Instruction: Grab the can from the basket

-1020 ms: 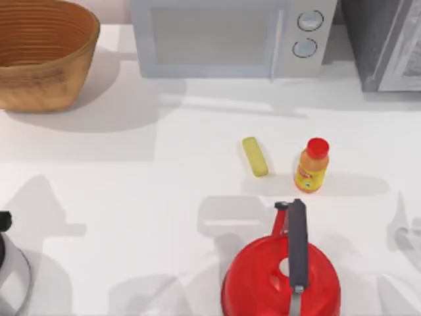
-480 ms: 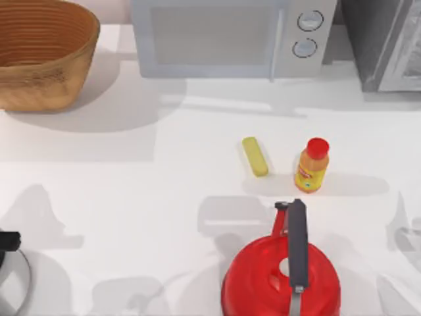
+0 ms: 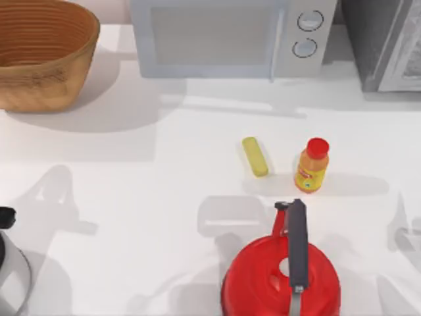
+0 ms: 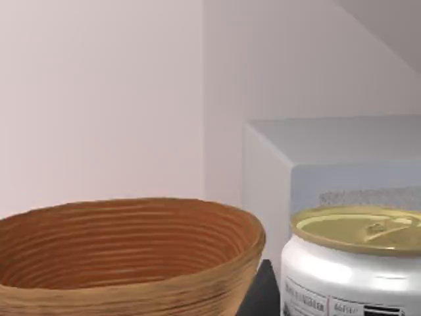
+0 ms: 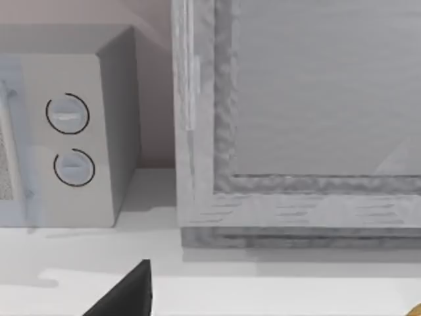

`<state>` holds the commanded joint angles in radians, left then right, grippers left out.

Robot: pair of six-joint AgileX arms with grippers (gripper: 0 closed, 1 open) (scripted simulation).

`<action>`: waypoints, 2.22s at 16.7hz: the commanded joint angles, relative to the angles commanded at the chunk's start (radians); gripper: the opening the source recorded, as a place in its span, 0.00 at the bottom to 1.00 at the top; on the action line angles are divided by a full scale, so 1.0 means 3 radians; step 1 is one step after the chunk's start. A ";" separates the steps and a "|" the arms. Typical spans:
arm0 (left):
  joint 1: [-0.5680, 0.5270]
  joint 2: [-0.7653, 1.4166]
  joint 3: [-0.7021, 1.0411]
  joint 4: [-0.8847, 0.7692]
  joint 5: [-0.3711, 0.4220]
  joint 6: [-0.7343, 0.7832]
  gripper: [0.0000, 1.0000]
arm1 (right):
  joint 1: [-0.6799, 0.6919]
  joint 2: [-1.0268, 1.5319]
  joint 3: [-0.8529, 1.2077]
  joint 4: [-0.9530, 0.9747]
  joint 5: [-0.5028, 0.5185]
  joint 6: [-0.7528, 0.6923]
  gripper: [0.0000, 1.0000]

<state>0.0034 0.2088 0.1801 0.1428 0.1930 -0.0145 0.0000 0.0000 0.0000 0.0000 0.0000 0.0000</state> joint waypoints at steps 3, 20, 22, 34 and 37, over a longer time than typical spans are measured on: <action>-0.0029 0.0802 0.0543 0.0481 0.0634 -0.0015 0.00 | 0.0000 0.0000 0.0000 0.0000 0.0000 0.0000 1.00; -0.0782 0.7288 0.3079 0.3717 0.3777 0.0159 0.00 | 0.0000 0.0000 0.0000 0.0000 0.0000 0.0000 1.00; -0.0860 0.7574 0.3163 0.3906 0.3836 0.0171 0.00 | 0.0000 0.0000 0.0000 0.0000 0.0000 0.0000 1.00; -0.0911 0.7738 0.3208 0.4024 0.3855 0.0178 0.38 | 0.0000 0.0000 0.0000 0.0000 0.0000 0.0000 1.00; -0.0911 0.7738 0.3208 0.4024 0.3855 0.0178 0.60 | 0.0000 0.0000 0.0000 0.0000 0.0000 0.0000 1.00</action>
<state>-0.2700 2.5302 1.1425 1.3499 1.3496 0.0390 0.0000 0.0000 0.0000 0.0000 0.0000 0.0000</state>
